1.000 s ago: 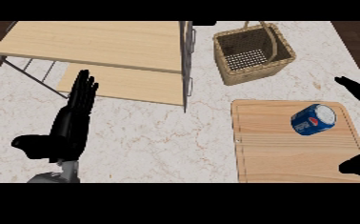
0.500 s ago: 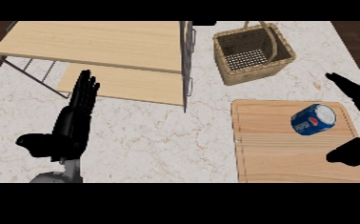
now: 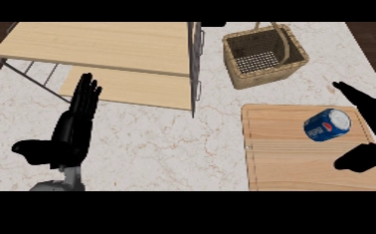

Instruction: Pick the can from the cutting board and place it in the basket

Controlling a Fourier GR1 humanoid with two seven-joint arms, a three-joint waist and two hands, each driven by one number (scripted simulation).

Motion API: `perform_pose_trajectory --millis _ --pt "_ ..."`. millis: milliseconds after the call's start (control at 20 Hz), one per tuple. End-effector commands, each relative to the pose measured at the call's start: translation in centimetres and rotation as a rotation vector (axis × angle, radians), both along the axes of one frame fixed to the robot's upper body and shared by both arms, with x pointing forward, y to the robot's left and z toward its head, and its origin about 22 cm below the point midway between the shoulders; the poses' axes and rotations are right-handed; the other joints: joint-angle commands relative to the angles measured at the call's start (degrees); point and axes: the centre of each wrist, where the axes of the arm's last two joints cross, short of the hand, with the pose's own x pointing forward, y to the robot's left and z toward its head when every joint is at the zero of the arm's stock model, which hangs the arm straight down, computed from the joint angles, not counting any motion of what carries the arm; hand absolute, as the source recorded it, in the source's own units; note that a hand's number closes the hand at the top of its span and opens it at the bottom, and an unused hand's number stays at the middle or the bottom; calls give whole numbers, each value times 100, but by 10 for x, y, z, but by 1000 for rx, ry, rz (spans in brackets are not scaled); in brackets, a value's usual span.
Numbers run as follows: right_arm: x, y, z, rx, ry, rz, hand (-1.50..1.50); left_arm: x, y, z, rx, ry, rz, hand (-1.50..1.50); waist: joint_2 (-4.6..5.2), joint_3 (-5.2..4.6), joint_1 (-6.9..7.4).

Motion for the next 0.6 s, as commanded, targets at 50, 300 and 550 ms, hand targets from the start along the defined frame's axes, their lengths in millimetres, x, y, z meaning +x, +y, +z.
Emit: perform_pose_trajectory --millis 50,300,550 --pt "7 -4 -23 2 32 2 -150 -5 -6 14 12 -4 -5 0 0 2 7" --pt "8 8 -37 -12 38 3 -150 -12 8 -2 17 -17 -7 0 2 1 13" --pt "-2 8 -30 19 43 1 -150 -7 3 8 -3 -4 -4 0 -2 0 -8"
